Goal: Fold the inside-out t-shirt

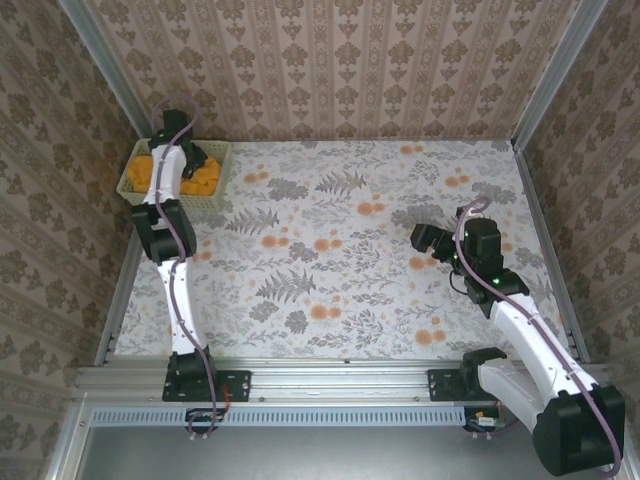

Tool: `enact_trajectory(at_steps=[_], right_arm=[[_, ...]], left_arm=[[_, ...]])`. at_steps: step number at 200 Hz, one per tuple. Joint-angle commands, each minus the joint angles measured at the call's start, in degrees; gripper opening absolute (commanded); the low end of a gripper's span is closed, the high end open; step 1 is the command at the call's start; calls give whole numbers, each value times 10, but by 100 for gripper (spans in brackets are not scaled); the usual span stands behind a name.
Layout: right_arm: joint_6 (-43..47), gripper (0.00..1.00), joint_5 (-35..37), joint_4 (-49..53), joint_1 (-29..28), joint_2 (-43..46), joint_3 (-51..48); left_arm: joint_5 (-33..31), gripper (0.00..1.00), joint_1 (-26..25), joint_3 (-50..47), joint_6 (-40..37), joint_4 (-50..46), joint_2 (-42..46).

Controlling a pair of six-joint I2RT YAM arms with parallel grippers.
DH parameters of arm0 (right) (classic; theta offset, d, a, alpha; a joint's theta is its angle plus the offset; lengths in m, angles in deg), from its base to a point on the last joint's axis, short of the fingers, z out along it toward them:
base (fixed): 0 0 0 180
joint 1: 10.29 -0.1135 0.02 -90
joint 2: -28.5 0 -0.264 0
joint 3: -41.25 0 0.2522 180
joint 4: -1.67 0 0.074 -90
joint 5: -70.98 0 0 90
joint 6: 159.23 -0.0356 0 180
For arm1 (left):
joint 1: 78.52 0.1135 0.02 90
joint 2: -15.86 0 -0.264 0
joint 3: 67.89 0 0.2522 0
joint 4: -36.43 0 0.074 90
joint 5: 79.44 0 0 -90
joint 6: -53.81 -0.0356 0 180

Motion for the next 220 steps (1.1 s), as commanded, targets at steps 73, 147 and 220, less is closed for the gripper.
enact_trajectory(at_steps=[73,147,220], right_arm=[[-32,100,26,60,-3,48,2],[-36,100,18,80,-3,94,-7],[-58,99,35,111,-3,112,0]], left_arm=[[-10,0,-39,24,-49,9,197],[-47,0,-114,66,-166,87,364],[-24,0,-307,44,-290,132,460]])
